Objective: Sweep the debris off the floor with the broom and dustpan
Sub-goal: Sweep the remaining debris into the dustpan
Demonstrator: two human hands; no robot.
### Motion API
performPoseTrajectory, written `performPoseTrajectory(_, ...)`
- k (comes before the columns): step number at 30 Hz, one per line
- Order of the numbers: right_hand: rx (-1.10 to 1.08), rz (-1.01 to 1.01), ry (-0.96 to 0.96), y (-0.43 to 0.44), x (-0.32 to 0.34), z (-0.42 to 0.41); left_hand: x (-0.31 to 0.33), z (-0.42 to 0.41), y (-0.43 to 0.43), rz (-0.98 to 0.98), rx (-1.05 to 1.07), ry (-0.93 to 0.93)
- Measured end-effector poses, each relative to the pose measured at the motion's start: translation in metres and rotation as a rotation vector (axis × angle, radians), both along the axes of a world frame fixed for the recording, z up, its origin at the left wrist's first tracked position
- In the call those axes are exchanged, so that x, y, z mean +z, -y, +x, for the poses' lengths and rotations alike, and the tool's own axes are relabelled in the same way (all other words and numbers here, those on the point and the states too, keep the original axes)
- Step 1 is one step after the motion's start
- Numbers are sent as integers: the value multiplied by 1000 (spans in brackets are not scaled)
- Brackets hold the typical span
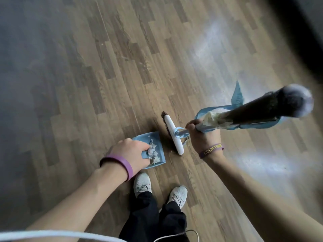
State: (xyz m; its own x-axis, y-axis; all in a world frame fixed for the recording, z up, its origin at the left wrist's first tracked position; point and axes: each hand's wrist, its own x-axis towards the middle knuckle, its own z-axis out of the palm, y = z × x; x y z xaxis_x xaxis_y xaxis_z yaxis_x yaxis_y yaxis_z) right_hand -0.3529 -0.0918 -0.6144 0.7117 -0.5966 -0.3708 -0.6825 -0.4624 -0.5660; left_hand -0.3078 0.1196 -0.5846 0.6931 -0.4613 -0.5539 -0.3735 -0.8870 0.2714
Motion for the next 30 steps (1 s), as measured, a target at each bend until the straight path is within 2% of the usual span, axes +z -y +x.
performPoseTrajectory(4,-166,176,132,13,16,7,0,3,-2,1,19,-8)
performPoseTrajectory(10,-187,309,307,19,47,16,1,1,-10,-19,42,7)
performPoseTrajectory(15,-164,305,356,33,66,28,-3,-2,-19,-71,119,11)
performPoseTrajectory(20,-166,246,324,56,65,31,-1,1,-19,-104,165,32)
performPoseTrajectory(26,-160,151,298,77,50,13,4,-1,-29,-247,420,12)
performPoseTrajectory(30,-130,129,286,88,52,2,13,-7,-31,-294,512,6)
